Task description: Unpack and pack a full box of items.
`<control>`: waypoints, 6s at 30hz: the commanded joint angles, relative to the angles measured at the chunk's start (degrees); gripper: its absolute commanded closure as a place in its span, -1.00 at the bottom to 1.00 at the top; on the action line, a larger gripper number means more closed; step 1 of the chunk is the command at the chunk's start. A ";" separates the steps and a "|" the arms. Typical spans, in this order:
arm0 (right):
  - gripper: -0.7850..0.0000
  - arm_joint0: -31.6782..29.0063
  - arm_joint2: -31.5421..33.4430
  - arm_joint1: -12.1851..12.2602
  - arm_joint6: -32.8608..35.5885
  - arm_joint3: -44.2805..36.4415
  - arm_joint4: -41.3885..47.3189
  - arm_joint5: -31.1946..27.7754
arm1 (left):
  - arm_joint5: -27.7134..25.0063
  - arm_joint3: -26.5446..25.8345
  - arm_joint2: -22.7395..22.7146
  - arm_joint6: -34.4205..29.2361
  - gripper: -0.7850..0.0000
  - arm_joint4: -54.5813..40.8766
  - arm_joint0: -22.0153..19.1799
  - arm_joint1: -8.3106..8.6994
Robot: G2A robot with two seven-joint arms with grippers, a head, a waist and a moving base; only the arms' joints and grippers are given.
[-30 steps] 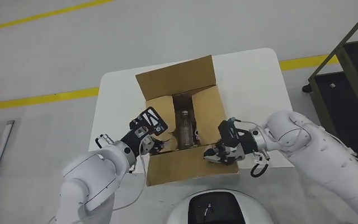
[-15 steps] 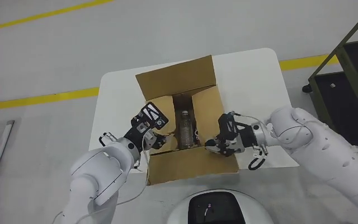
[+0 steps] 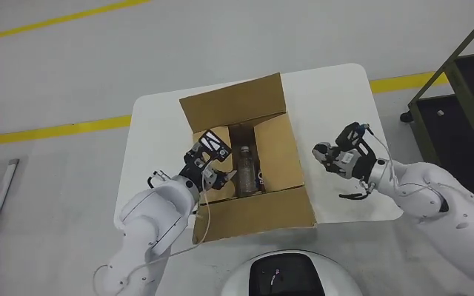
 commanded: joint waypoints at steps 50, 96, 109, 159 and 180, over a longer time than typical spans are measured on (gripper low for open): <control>1.00 11.62 -12.58 -5.44 2.94 1.74 0.56 -6.11 | 2.88 6.80 3.01 -0.81 1.00 13.22 -0.23 -0.71; 1.00 15.90 -10.61 -6.38 13.24 7.46 8.62 -10.52 | 9.66 3.12 -9.67 -4.35 -1.00 10.47 0.22 -0.07; 1.00 15.09 -9.06 -6.41 11.52 7.06 9.55 -10.33 | 9.15 6.58 -8.46 -1.68 -1.00 15.61 3.19 -0.06; 1.00 12.40 -8.04 -9.36 -1.84 16.76 5.09 -2.72 | 14.20 -3.40 -9.23 -1.73 -1.00 -12.37 0.10 -1.88; 1.00 -2.47 7.27 -5.50 3.85 -0.72 2.48 -6.21 | 20.78 6.11 -4.19 -1.39 -1.00 -30.20 -2.17 -3.11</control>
